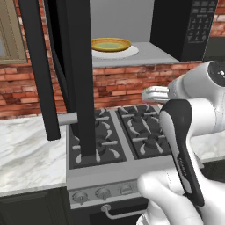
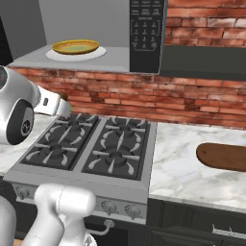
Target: Retrieve the reheated potato from the microwave, then place the potato, cheese, and condiment on the cutting board.
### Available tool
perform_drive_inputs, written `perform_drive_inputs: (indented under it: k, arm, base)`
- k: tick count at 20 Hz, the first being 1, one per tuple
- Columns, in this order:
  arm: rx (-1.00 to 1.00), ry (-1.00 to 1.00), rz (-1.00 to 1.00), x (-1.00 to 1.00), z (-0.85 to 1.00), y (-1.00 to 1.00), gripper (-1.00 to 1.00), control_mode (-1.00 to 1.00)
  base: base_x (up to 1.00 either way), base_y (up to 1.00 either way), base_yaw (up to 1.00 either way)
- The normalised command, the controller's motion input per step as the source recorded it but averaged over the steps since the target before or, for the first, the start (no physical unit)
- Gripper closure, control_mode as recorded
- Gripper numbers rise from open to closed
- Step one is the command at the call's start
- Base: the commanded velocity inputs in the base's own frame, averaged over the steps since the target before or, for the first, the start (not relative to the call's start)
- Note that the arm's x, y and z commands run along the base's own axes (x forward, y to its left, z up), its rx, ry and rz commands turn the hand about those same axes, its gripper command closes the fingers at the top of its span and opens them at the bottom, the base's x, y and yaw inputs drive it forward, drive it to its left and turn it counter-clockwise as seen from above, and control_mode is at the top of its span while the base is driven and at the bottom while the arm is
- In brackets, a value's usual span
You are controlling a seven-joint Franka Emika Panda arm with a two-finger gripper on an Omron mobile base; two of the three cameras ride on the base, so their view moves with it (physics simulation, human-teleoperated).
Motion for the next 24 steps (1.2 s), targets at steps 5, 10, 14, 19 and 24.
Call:
perform_drive_inputs:
  k: [5,10,14,19,24]
  arm:
    - [0.00,0.00,0.00,0.00,-0.12,0.00,1.00,-1.00]
    - [0.00,0.00,0.00,0.00,0.00,0.00,1.00,-1.00]
    - [0.00,0.00,0.00,0.00,0.00,0.00,1.00,-1.00]
    - [0.00,0.00,0.00,0.00,0.00,0.00,1.00,-1.00]
    - [0.00,0.00,0.00,0.00,0.00,0.00,1.00,-1.00]
  base:
    - [0.00,0.00,0.00]
    - [0.00,0.00,0.00]
    - [0.00,0.00,0.00]
    - [0.00,0.00,0.00]
    - [0.00,0.00,0.00]
